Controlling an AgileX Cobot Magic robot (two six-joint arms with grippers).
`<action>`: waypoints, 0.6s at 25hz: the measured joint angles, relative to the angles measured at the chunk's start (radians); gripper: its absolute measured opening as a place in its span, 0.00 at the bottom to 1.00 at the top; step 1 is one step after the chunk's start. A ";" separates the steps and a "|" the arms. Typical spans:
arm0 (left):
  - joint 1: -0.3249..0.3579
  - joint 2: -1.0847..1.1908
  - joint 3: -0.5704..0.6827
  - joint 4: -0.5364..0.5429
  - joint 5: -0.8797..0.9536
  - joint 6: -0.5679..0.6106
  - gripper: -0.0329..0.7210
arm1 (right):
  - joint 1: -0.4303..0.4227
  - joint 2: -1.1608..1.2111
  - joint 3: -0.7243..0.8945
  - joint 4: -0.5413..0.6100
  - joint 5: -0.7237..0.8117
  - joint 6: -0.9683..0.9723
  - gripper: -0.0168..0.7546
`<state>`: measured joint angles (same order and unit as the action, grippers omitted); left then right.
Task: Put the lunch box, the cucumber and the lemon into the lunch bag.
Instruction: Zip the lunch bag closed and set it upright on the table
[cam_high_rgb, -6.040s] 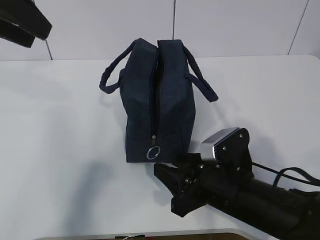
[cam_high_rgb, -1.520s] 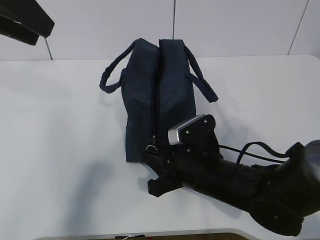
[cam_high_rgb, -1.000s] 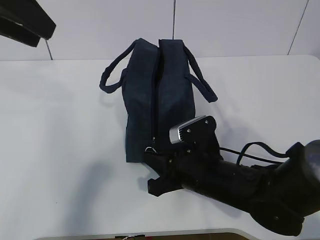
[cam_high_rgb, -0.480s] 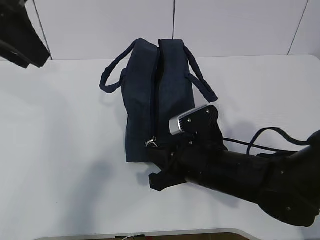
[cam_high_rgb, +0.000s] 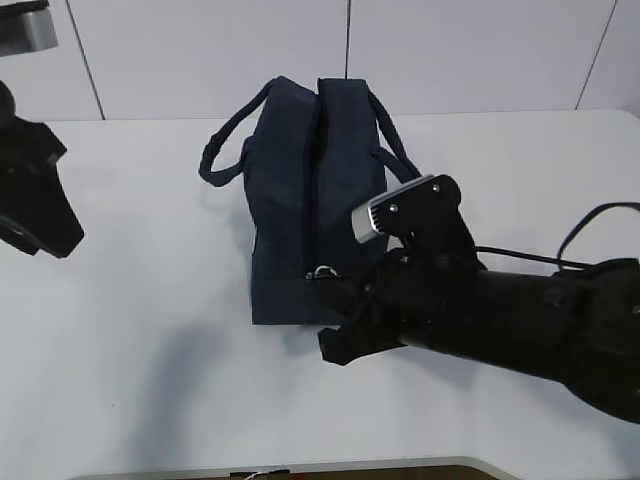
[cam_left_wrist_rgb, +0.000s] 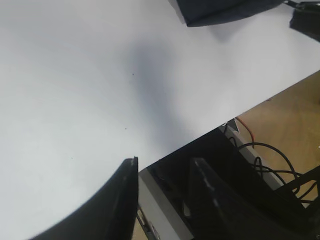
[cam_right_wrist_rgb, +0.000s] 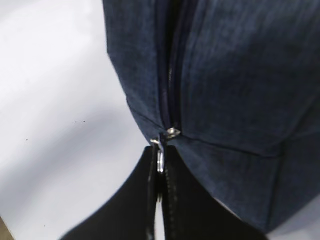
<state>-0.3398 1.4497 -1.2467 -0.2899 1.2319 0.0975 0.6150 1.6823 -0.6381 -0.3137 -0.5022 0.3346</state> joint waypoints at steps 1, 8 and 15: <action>0.000 0.000 0.012 0.000 -0.009 0.003 0.37 | 0.000 -0.019 0.000 -0.002 0.023 0.000 0.03; 0.000 0.000 0.054 -0.020 -0.099 0.031 0.36 | 0.000 -0.104 -0.002 -0.015 0.139 0.000 0.03; -0.004 0.000 0.176 -0.049 -0.269 0.076 0.36 | 0.000 -0.113 -0.106 -0.087 0.261 0.000 0.03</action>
<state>-0.3436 1.4497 -1.0707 -0.3388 0.9632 0.1730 0.6150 1.5690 -0.7444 -0.4007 -0.2409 0.3346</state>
